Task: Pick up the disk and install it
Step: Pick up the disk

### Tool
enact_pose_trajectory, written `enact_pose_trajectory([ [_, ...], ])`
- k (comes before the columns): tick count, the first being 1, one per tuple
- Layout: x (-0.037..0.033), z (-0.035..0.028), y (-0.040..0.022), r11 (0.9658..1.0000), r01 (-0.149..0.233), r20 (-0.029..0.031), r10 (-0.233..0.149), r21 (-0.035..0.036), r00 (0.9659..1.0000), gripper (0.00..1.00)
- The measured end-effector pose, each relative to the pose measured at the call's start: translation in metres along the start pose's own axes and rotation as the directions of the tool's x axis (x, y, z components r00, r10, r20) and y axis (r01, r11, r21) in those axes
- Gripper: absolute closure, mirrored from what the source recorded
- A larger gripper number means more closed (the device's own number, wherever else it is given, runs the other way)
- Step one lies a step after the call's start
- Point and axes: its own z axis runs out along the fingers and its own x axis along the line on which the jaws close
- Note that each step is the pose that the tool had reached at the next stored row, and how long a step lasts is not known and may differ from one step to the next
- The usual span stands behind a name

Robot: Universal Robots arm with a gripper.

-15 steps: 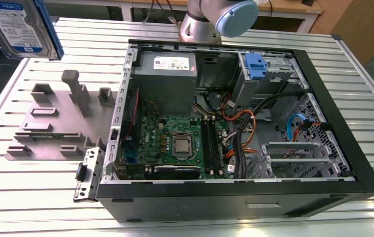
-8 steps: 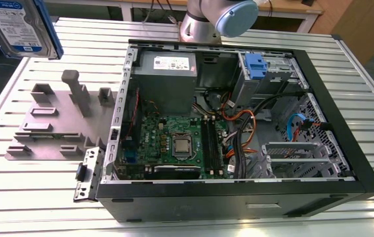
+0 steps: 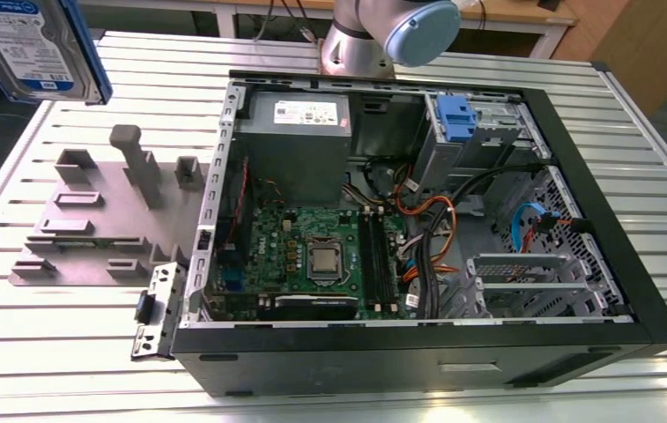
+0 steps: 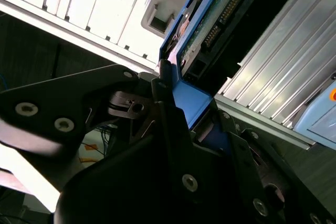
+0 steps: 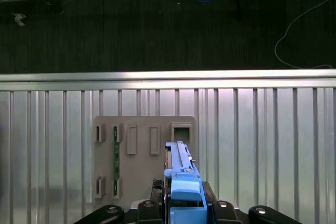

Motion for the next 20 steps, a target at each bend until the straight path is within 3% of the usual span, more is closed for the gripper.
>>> enact_pose_trajectory([
  [20, 0.0003, -0.0067, 0.0000, 1.0000, 0.000, -0.0032, 0.000, 0.0001, 1.0000, 0.64],
])
